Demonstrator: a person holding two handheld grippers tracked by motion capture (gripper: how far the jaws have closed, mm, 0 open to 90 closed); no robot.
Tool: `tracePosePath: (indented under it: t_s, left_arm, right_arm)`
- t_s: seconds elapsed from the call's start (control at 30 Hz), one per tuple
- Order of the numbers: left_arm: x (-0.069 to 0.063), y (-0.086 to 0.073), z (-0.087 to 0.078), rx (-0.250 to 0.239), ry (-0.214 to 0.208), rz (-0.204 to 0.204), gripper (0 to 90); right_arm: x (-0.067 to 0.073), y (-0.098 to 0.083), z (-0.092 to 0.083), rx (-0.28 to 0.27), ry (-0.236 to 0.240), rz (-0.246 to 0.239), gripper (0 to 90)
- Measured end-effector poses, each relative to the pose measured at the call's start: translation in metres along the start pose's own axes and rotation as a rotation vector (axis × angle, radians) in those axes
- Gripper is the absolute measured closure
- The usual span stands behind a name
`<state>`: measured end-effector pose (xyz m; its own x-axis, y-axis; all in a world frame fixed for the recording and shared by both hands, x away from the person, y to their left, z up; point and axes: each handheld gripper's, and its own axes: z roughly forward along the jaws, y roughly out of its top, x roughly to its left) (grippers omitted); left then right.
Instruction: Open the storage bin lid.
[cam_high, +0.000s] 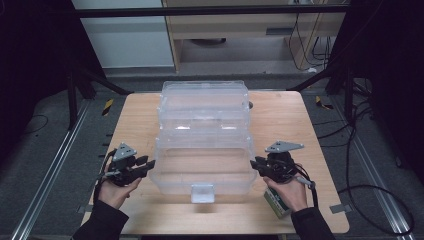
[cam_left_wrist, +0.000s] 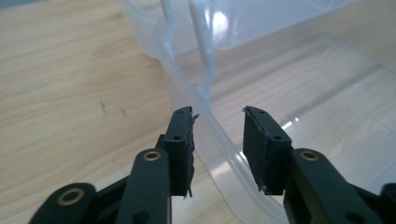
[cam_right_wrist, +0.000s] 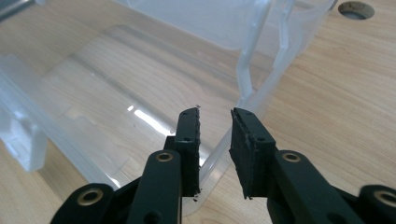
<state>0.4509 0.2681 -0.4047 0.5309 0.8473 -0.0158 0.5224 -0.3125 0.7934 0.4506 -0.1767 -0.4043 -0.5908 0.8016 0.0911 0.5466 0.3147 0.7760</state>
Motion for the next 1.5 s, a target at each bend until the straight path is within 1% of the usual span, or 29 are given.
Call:
tracePosePath:
  t_s: [0.07,0.17,0.2,0.23,0.27,0.33,0.43,0.47,0.5,0.53,0.6,0.63,0.67,0.77,0.83,0.87,1.03,1.2,1.23,1.33,1.4,1.43,1.5]
  left_arm:
    - [0.003,0.001,-0.004,-0.032,0.009,-0.005,59.8]
    - [0.01,0.001,-0.008,-0.069,0.024,-0.007,54.2]
    - [0.014,0.0,-0.009,-0.08,0.037,-0.01,52.5]
    - [0.016,-0.001,-0.009,-0.081,0.046,-0.011,49.8]
    - [0.019,-0.002,-0.008,-0.087,0.065,-0.013,47.5]
    - [0.024,-0.004,-0.008,-0.087,0.093,-0.014,44.0]
    - [0.032,-0.008,-0.006,-0.092,0.12,-0.04,39.5]
    - [0.035,-0.01,-0.006,-0.086,0.13,-0.042,38.1]
    - [0.037,-0.011,-0.005,-0.09,0.143,-0.044,37.8]
    - [0.04,-0.013,-0.004,-0.098,0.147,-0.041,37.2]
    - [0.045,-0.018,-0.001,-0.091,0.168,-0.039,36.0]
    - [0.048,-0.02,0.0,-0.084,0.175,-0.041,35.1]
    - [0.05,-0.022,0.001,-0.081,0.182,-0.053,34.6]
    - [0.055,-0.025,0.004,-0.073,0.175,-0.076,33.5]
    - [0.056,-0.025,0.006,-0.061,0.179,-0.074,32.5]
    - [0.056,-0.026,0.007,-0.059,0.177,-0.079,32.0]
    - [0.055,-0.026,0.009,-0.047,0.174,-0.07,31.5]
    - [0.056,-0.026,0.01,-0.045,0.174,-0.075,31.4]
    - [0.056,-0.026,0.01,-0.047,0.173,-0.08,31.3]
    - [0.056,-0.026,0.011,-0.039,0.17,-0.077,31.2]
    - [0.057,-0.026,0.012,-0.035,0.173,-0.074,31.2]
    - [0.057,-0.027,0.012,-0.032,0.172,-0.079,31.2]
    - [0.059,-0.027,0.013,-0.025,0.178,-0.074,31.2]
  right_arm:
    - [0.0,0.002,-0.004,-0.012,-0.003,-0.008,68.2]
    - [-0.001,0.005,-0.012,-0.026,-0.019,-0.005,63.0]
    - [-0.002,0.006,-0.015,-0.031,-0.022,-0.007,61.7]
    - [-0.003,0.007,-0.018,-0.036,-0.024,-0.006,59.1]
    - [-0.004,0.007,-0.019,-0.039,-0.029,-0.003,56.7]
    - [-0.007,0.008,-0.022,-0.032,-0.033,0.003,53.0]
    - [-0.011,0.008,-0.027,-0.021,-0.041,0.008,46.7]
    - [-0.012,0.009,-0.029,-0.015,-0.043,0.014,44.5]
    - [-0.013,0.009,-0.031,-0.007,-0.045,0.014,42.0]
    - [-0.014,0.009,-0.033,-0.004,-0.055,0.018,40.1]
    - [-0.014,0.009,-0.039,-0.008,-0.071,0.009,38.2]
    - [-0.014,0.009,-0.042,-0.007,-0.07,0.016,36.3]
    - [-0.015,0.009,-0.045,-0.006,-0.07,0.022,34.5]
    - [-0.018,0.008,-0.05,0.01,-0.08,0.027,30.1]
    - [-0.02,0.007,-0.052,0.037,-0.084,0.034,27.5]
    - [-0.022,0.007,-0.052,0.05,-0.087,0.036,26.5]
    - [-0.026,0.004,-0.053,0.1,-0.095,0.038,21.2]
    - [-0.027,0.004,-0.055,0.149,-0.097,0.042,17.0]
    - [-0.027,0.004,-0.056,0.154,-0.097,0.041,16.7]
    - [-0.027,0.003,-0.056,0.173,-0.104,0.04,15.2]
    - [-0.027,0.003,-0.056,0.192,-0.11,0.048,14.6]
    - [-0.028,0.002,-0.056,0.204,-0.111,0.048,14.3]
    - [-0.029,0.002,-0.054,0.231,-0.116,0.05,13.3]
